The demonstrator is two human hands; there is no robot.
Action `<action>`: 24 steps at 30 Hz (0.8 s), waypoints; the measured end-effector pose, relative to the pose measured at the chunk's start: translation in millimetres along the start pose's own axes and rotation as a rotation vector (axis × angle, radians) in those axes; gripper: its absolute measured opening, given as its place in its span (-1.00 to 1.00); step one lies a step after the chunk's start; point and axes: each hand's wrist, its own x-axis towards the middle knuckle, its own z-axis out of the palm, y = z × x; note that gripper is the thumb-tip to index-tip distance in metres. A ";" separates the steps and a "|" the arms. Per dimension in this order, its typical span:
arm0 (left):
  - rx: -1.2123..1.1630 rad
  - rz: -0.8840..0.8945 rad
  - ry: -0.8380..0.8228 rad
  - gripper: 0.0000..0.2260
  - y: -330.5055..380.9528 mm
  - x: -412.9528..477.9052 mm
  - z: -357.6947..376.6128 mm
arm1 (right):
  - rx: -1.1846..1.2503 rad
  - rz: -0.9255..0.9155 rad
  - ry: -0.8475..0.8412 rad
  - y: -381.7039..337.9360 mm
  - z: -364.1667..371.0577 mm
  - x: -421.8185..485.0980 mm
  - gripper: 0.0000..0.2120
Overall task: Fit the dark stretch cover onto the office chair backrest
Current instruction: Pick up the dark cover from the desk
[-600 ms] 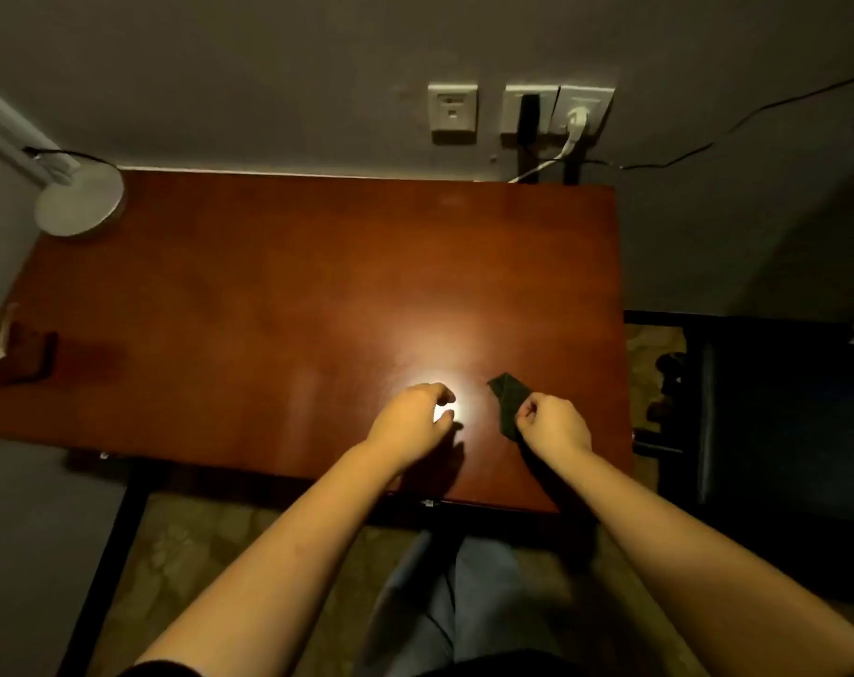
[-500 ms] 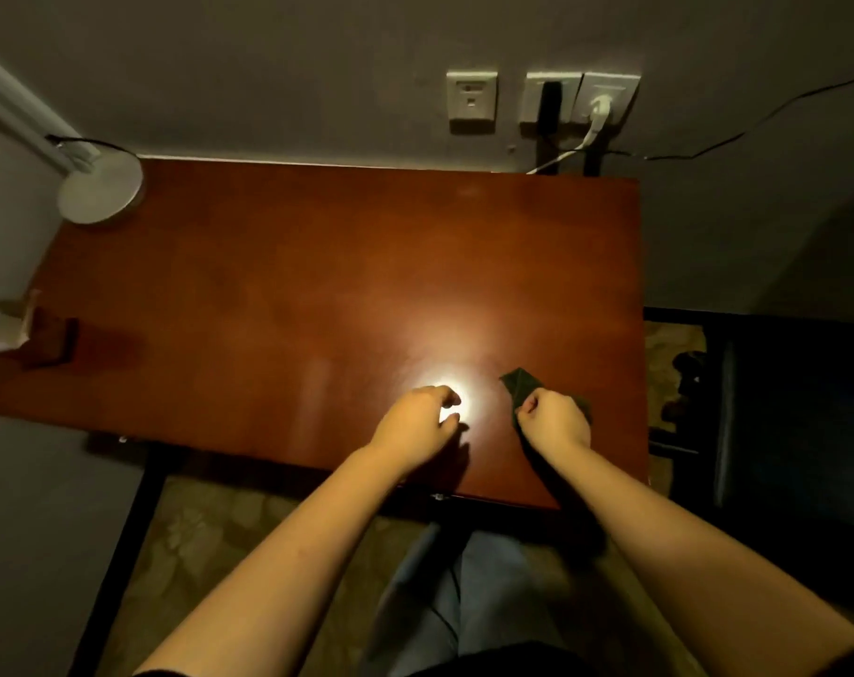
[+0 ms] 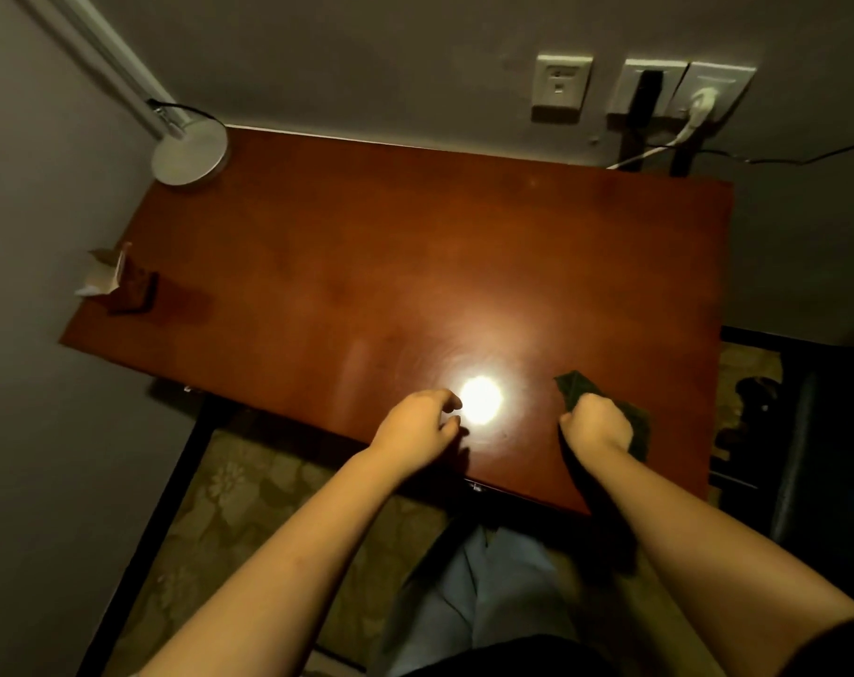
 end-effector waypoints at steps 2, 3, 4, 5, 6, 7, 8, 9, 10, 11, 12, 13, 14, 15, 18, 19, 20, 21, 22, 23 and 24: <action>-0.003 0.012 0.002 -0.76 3.0 0.5 1.7 | -0.002 -0.004 -0.007 3.4 -1.3 -2.1 -0.81; -0.004 0.024 0.005 -0.77 4.9 0.9 2.8 | -0.026 -0.013 -0.008 5.1 -1.4 -3.4 -0.79; -0.002 0.035 0.004 -0.77 7.5 1.2 3.7 | -0.053 -0.023 -0.011 6.2 -0.9 -4.6 -0.78; 0.002 0.048 0.005 -0.77 9.9 1.5 5.0 | -0.073 -0.027 -0.014 7.2 1.2 -3.9 -0.80; 0.005 0.056 -0.002 -0.76 12.5 1.5 6.1 | -0.082 -0.026 -0.022 7.9 4.1 -2.3 -0.84; 0.006 0.065 -0.006 -0.76 14.5 2.0 7.6 | -0.080 -0.022 -0.026 8.6 7.3 -0.6 -0.85; 0.007 0.071 -0.015 -0.76 16.5 2.5 8.9 | -0.074 -0.019 -0.027 9.9 10.1 0.5 -0.84; 0.010 0.081 -0.022 -0.76 18.2 3.1 10.6 | -0.068 -0.016 -0.032 11.6 11.4 0.3 -0.84; 0.015 0.090 -0.029 -0.76 20.2 3.5 11.5 | -0.056 -0.013 -0.041 13.9 11.4 -0.6 -0.84; 0.022 0.101 -0.033 -0.76 21.7 4.4 12.5 | -0.030 -0.014 -0.045 16.9 10.6 -1.9 -0.85; 0.029 0.111 -0.037 -0.76 23.6 5.3 13.1 | 0.007 -0.023 -0.047 20.3 8.6 -4.7 -0.87; 0.037 0.123 -0.041 -0.76 26.0 6.5 13.8 | 0.056 -0.041 -0.042 23.7 4.9 -8.6 -0.90; 0.043 0.135 -0.048 -0.75 29.3 7.8 14.4 | 0.108 -0.065 -0.029 27.7 1.7 -11.9 -0.93; 0.047 0.148 -0.055 -0.75 33.7 9.5 14.9 | 0.164 -0.091 -0.016 31.6 -2.7 -15.6 -0.97; 0.050 0.203 -0.066 -0.74 54.4 16.4 17.8 | 0.324 -0.144 0.021 44.2 -18.4 -24.9 -0.90; 0.053 0.230 -0.065 -0.74 63.6 19.1 19.0 | 0.369 -0.152 0.030 48.3 -25.0 -28.2 -0.89; 0.058 0.259 -0.065 -0.74 73.5 21.8 20.1 | 0.406 -0.162 0.040 52.4 -31.6 -31.3 -0.89; 0.067 0.289 -0.067 -0.74 84.0 24.3 20.9 | 0.440 -0.172 0.055 56.0 -38.8 -34.7 -0.89; 0.082 0.318 -0.072 -0.72 94.5 26.6 21.2 | 0.474 -0.185 0.074 59.0 -46.4 -39.0 -0.88; 0.102 0.343 -0.077 -0.71 104.7 28.6 21.2 | 0.509 -0.197 0.095 61.7 -54.2 -43.3 -0.88; 0.120 0.370 -0.079 -0.69 114.1 30.6 20.8 | 0.545 -0.212 0.120 64.8 -61.2 -47.4 -0.87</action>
